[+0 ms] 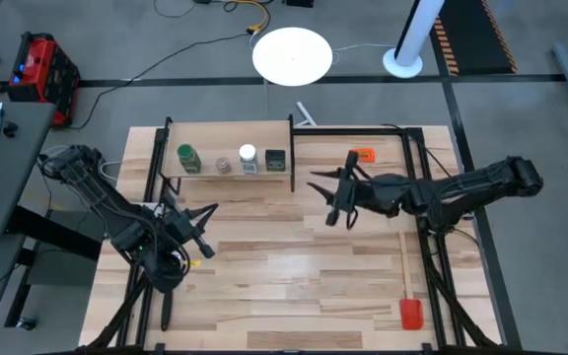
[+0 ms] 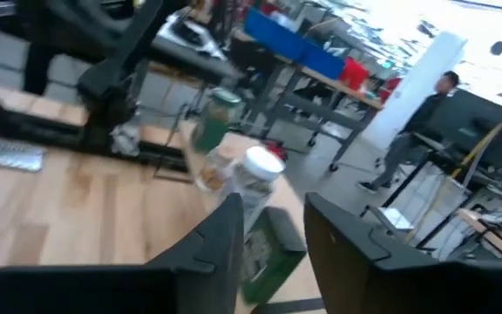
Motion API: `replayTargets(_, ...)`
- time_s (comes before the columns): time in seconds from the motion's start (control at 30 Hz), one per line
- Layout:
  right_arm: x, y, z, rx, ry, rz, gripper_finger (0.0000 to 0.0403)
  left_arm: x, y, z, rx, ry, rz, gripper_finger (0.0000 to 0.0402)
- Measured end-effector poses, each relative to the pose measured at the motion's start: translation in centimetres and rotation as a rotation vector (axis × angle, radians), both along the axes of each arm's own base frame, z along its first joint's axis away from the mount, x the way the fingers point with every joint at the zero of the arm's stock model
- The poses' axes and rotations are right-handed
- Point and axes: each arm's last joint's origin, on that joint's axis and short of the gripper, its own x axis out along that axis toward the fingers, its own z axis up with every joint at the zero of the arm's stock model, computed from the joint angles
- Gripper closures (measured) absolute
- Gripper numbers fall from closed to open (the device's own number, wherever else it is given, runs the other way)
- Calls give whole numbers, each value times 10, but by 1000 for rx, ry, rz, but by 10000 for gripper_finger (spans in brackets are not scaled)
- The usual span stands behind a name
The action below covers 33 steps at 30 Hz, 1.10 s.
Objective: Shelf spices
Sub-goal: Remove the green seasoning bottle from the shelf
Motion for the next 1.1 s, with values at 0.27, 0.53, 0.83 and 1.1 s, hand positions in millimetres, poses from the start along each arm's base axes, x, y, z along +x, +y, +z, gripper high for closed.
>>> replayTargets(0.27,1,-5,3,40,-14,-22,193,-2,-3,10,98,48,-5,402)
replayTargets(0.53,1,-16,5,-21,-8,-55,127,-3,0,17,141,58,21,401)
replayTargets(0.83,3,-49,1,150,-32,17,121,9,20,16,224,153,132,402)
replayTargets(1.1,23,-74,-19,185,-2,69,121,15,41,20,245,196,236,401)
